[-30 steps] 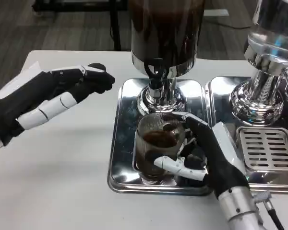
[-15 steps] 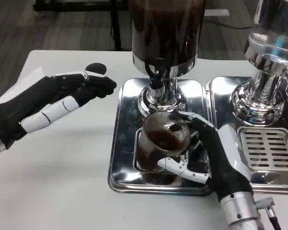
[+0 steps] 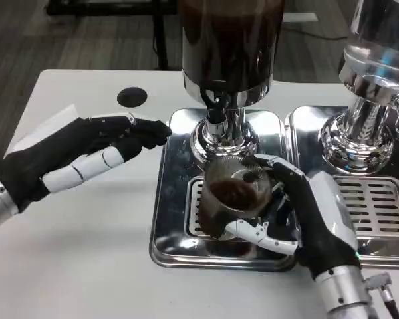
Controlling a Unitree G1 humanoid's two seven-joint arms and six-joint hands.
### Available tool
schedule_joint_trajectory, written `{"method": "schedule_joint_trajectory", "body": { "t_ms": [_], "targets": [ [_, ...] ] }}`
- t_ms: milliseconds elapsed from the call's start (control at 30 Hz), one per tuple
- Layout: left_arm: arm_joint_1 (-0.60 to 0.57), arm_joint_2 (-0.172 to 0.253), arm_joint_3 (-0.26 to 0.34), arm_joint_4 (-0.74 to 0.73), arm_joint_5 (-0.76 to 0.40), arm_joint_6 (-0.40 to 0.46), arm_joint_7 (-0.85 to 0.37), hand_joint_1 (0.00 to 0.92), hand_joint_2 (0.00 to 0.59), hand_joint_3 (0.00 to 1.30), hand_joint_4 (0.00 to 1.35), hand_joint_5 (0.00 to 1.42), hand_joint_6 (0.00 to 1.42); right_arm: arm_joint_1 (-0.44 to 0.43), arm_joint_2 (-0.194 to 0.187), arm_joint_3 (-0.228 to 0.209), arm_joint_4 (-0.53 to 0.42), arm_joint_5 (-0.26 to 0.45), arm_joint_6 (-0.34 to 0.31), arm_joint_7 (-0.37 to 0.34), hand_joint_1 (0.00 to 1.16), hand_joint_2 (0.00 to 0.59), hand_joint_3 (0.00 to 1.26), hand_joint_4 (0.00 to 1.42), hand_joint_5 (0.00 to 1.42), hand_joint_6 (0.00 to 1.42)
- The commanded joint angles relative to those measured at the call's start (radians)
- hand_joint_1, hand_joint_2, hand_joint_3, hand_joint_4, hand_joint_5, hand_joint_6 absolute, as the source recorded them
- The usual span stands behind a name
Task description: Grasp the cup under the faucet to collect the drink, then remove the cup.
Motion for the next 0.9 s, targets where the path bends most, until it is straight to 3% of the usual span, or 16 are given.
{"method": "schedule_joint_trajectory", "body": {
  "t_ms": [33, 400, 900],
  "targets": [
    [-0.023, 0.008, -0.011, 0.023, 0.021, -0.018, -0.004, 0.0, 0.151, 0.32, 0.3, 0.28, 0.27, -0.004, -0.024, -0.013, -0.075, 0.001, 0.008, 0.028, 0.73, 0.204, 0.54, 0.64, 0.85, 1.12],
    [-0.038, 0.003, -0.024, 0.072, 0.04, -0.049, -0.012, 0.0, 0.151, 0.31, 0.3, 0.28, 0.27, 0.022, -0.091, -0.038, -0.169, 0.009, 0.047, 0.109, 0.73, 0.205, 0.56, 0.65, 0.85, 1.14],
    [-0.02, -0.004, -0.079, 0.078, 0.058, -0.093, -0.012, 0.0, 0.151, 0.31, 0.3, 0.28, 0.27, 0.035, -0.147, -0.076, -0.252, 0.013, 0.074, 0.18, 0.73, 0.209, 0.56, 0.67, 0.87, 1.15]
  ]
}}
